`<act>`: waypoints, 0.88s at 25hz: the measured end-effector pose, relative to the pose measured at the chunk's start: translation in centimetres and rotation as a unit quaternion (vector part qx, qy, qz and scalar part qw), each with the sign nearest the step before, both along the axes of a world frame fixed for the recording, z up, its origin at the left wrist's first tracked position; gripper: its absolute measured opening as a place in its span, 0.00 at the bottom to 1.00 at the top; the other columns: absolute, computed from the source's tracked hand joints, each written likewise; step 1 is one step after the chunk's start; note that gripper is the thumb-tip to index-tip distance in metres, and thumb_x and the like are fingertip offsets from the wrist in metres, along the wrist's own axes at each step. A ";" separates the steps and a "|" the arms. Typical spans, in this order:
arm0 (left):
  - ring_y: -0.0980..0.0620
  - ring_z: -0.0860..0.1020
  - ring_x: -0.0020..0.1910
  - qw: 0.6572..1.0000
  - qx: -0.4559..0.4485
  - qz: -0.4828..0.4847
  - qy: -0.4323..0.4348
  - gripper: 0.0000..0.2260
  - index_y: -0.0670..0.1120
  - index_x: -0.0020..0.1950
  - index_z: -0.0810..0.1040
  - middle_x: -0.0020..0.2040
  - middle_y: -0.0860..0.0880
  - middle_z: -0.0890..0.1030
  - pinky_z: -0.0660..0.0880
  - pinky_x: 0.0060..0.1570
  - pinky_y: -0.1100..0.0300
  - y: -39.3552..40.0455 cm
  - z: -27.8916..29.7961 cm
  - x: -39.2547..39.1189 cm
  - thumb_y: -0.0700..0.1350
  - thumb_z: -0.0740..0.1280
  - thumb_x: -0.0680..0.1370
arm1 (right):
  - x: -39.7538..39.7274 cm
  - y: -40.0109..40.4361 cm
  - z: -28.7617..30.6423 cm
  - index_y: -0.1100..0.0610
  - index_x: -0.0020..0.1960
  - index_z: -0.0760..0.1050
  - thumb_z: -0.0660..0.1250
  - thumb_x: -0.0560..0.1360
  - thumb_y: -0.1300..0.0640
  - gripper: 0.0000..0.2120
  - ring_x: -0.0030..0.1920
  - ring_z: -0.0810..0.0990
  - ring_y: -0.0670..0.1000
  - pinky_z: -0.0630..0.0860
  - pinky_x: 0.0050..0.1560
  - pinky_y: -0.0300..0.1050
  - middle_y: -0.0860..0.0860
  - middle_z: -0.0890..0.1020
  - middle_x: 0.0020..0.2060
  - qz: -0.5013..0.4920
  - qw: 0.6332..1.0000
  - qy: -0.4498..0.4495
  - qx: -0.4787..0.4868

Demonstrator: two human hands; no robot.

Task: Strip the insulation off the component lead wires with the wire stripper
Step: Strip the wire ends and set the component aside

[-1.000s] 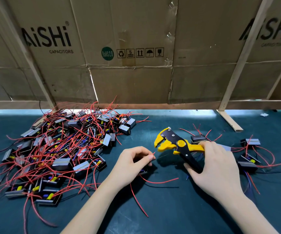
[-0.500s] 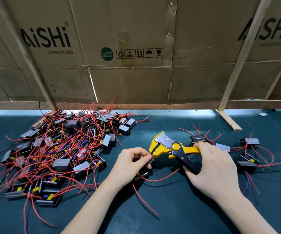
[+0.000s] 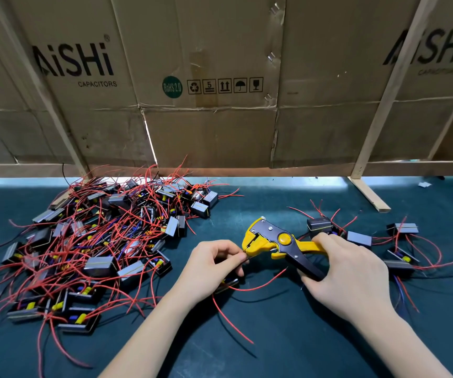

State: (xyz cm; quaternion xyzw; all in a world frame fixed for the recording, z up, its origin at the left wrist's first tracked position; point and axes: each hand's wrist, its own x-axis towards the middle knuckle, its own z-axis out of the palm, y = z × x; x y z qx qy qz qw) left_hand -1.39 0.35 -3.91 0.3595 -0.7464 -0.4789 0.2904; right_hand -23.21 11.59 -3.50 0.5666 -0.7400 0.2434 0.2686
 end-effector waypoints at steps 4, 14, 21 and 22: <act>0.53 0.79 0.37 1.000 -0.002 -0.003 -0.011 0.07 0.49 0.41 0.83 0.35 0.49 0.85 0.73 0.44 0.53 0.0 0.1 0.2 0.45 0.69 0.78 | 0.0 0.0 -0.2 0.54 0.32 0.72 0.82 0.46 0.50 0.23 0.24 0.76 0.56 0.60 0.27 0.38 0.47 0.74 0.24 -0.008 1.000 -0.015 0.006; 0.55 0.83 0.44 0.999 -0.028 -0.019 -0.016 0.06 0.47 0.47 0.79 0.40 0.49 0.86 0.76 0.50 0.63 -0.5 0.7 0.7 0.37 0.66 0.79 | -1.2 -0.6 -1.1 0.57 0.51 0.79 0.82 0.55 0.48 0.29 0.43 0.75 0.61 0.67 0.43 0.53 0.53 0.78 0.41 -0.059 0.998 -0.030 -0.018; 0.59 0.73 0.36 0.987 -0.144 0.061 -0.045 0.05 0.52 0.40 0.83 0.43 0.52 0.79 0.69 0.39 0.68 -0.4 0.5 0.8 0.43 0.74 0.74 | -0.4 -0.4 -0.8 0.55 0.50 0.79 0.82 0.56 0.46 0.27 0.44 0.77 0.60 0.66 0.43 0.51 0.50 0.78 0.39 -0.050 0.996 -0.077 0.008; 0.58 0.72 0.36 0.980 -0.173 0.091 -0.041 0.05 0.52 0.40 0.83 0.43 0.52 0.78 0.67 0.39 0.68 -0.4 0.5 0.7 0.42 0.75 0.73 | -0.3 -0.4 -0.7 0.54 0.50 0.79 0.81 0.57 0.45 0.26 0.44 0.78 0.60 0.66 0.43 0.51 0.50 0.78 0.39 -0.049 0.995 -0.084 0.007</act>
